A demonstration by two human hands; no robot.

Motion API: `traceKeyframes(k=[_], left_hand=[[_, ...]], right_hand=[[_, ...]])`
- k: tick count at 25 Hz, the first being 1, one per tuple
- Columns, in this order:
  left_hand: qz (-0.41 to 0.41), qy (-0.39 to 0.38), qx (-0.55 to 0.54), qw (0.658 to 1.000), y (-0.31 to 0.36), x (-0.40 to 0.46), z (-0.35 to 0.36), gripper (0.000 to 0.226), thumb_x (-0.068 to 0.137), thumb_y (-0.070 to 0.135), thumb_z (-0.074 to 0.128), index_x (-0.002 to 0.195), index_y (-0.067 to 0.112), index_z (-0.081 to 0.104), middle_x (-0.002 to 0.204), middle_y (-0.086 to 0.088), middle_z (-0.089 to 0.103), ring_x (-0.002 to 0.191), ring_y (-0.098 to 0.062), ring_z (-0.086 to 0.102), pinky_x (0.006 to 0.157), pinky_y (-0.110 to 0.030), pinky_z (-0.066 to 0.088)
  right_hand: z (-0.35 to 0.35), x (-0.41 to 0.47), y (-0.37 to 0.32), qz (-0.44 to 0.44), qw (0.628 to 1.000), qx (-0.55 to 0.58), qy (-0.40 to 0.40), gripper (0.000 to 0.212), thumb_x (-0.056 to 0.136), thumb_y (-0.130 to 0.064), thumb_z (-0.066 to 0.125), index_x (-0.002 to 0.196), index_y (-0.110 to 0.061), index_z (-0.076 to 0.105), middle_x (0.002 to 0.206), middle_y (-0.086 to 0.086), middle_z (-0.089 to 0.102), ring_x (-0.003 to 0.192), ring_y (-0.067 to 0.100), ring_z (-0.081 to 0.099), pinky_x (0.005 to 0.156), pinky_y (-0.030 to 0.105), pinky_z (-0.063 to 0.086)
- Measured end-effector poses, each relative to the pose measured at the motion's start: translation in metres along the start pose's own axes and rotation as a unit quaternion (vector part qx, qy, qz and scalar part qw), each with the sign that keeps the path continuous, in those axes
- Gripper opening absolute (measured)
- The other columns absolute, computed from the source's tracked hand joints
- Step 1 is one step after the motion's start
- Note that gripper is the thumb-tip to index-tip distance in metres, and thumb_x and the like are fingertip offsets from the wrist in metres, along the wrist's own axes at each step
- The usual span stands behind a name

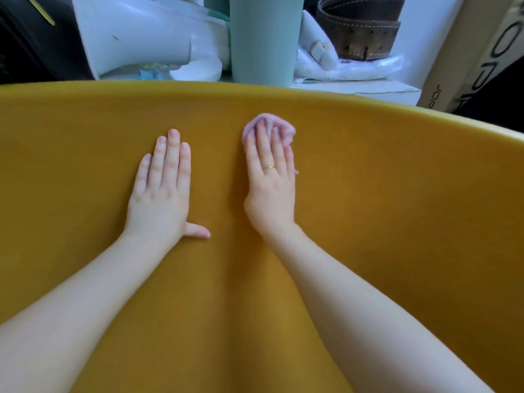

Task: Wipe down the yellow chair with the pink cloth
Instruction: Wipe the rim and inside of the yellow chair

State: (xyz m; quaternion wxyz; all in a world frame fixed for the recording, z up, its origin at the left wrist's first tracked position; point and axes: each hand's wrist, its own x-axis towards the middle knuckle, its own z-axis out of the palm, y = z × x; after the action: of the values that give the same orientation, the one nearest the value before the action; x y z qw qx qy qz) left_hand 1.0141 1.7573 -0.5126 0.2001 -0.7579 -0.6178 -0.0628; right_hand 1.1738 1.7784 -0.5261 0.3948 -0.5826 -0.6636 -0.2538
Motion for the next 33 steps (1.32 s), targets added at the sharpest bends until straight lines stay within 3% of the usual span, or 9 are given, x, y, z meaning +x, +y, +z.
traceKeyframes(k=[2, 4, 7, 9, 15, 21, 25, 28, 33], left_hand=[[-0.003, 0.01, -0.007, 1.0, -0.001, 0.0, -0.001, 0.156, 0.032, 0.064, 0.082, 0.141, 0.008, -0.015, 0.156, -0.022, -0.001, 0.145, -0.034, 0.005, 0.115, -0.039, 0.002], [-0.009, -0.013, -0.005, 1.0, 0.0, -0.002, -0.007, 0.158, 0.041, 0.066, 0.078, 0.14, 0.003, -0.027, 0.155, -0.021, -0.01, 0.146, -0.034, -0.003, 0.115, -0.038, -0.003], [-0.022, -0.045, 0.0, 0.999, 0.004, -0.004, -0.008, 0.145, 0.058, 0.07, 0.067, 0.126, 0.002, -0.042, 0.151, -0.019, -0.031, 0.143, -0.031, -0.021, 0.113, -0.037, -0.013], [-0.028, -0.056, -0.003, 0.998, 0.006, -0.006, -0.008, 0.143, 0.061, 0.069, 0.066, 0.13, 0.001, -0.039, 0.15, -0.018, -0.032, 0.143, -0.03, -0.022, 0.114, -0.037, -0.011], [-0.001, -0.051, -0.073, 0.996, -0.006, -0.025, -0.007, 0.127, 0.071, 0.048, 0.073, 0.145, 0.001, -0.02, 0.153, -0.015, -0.028, 0.144, -0.027, -0.019, 0.117, -0.033, -0.005], [-0.001, -0.094, 0.049, 0.994, -0.07, -0.107, 0.009, 0.137, 0.055, 0.055, 0.08, 0.146, -0.001, -0.005, 0.156, -0.018, -0.009, 0.146, -0.03, -0.002, 0.111, -0.034, -0.005], [-0.024, -0.135, 0.112, 0.984, -0.088, -0.115, 0.02, 0.134, 0.068, 0.061, 0.067, 0.13, -0.002, -0.033, 0.153, -0.018, -0.024, 0.145, -0.029, -0.015, 0.115, -0.037, -0.009], [-0.079, -0.161, 0.113, 0.977, -0.093, -0.113, 0.025, 0.139, 0.064, 0.068, 0.064, 0.137, -0.003, -0.031, 0.151, -0.021, -0.029, 0.143, -0.031, -0.019, 0.116, -0.039, -0.009], [-0.102, -0.164, 0.051, 0.98, -0.098, -0.109, 0.029, 0.142, 0.057, 0.065, 0.071, 0.144, 0.003, -0.022, 0.152, -0.018, -0.027, 0.145, -0.028, -0.016, 0.118, -0.036, -0.005]], right_hand=[[0.005, -0.011, -0.015, -0.094, 0.994, 0.015, -0.055, 0.057, 0.077, -0.004, 0.033, 0.133, -0.004, 0.043, 0.141, 0.015, 0.045, 0.134, 0.029, 0.033, 0.114, 0.031, 0.009], [-0.009, -0.007, 0.005, -0.147, 0.984, 0.01, -0.096, 0.058, 0.075, -0.006, 0.031, 0.131, -0.005, 0.047, 0.139, 0.014, 0.048, 0.13, 0.031, 0.041, 0.111, 0.031, 0.013], [-0.039, 0.003, 0.06, -0.093, 0.991, -0.058, -0.074, 0.065, 0.07, -0.001, 0.029, 0.134, -0.005, 0.043, 0.141, 0.016, 0.044, 0.131, 0.034, 0.038, 0.114, 0.03, 0.006], [-0.045, 0.001, 0.078, -0.036, 0.994, -0.088, -0.051, 0.068, 0.068, 0.003, 0.031, 0.135, -0.002, 0.038, 0.143, 0.02, 0.04, 0.133, 0.036, 0.034, 0.114, 0.038, 0.015], [0.012, -0.068, -0.043, -0.042, 0.991, 0.056, -0.113, 0.059, 0.073, -0.004, 0.032, 0.13, 0.001, 0.047, 0.138, 0.02, 0.046, 0.129, 0.036, 0.038, 0.108, 0.042, 0.024], [0.003, -0.091, -0.067, -0.169, 0.958, 0.111, -0.205, 0.055, 0.077, -0.009, 0.029, 0.127, -0.008, 0.053, 0.135, 0.01, 0.053, 0.124, 0.032, 0.048, 0.095, 0.052, 0.043], [0.002, -0.039, -0.028, -0.011, 0.994, 0.036, -0.106, 0.067, 0.068, 0.003, 0.031, 0.134, -0.003, 0.042, 0.142, 0.016, 0.043, 0.132, 0.033, 0.036, 0.108, 0.043, 0.028], [0.013, -0.044, -0.052, 0.03, 0.995, 0.069, -0.071, 0.07, 0.062, 0.002, 0.029, 0.131, 0.004, 0.043, 0.141, 0.025, 0.04, 0.132, 0.04, 0.031, 0.116, 0.033, 0.007], [0.016, -0.139, -0.124, -0.168, 0.948, 0.153, -0.224, 0.054, 0.081, -0.024, 0.041, 0.133, -0.011, 0.046, 0.143, 0.007, 0.044, 0.134, 0.025, 0.035, 0.11, 0.036, 0.019]])
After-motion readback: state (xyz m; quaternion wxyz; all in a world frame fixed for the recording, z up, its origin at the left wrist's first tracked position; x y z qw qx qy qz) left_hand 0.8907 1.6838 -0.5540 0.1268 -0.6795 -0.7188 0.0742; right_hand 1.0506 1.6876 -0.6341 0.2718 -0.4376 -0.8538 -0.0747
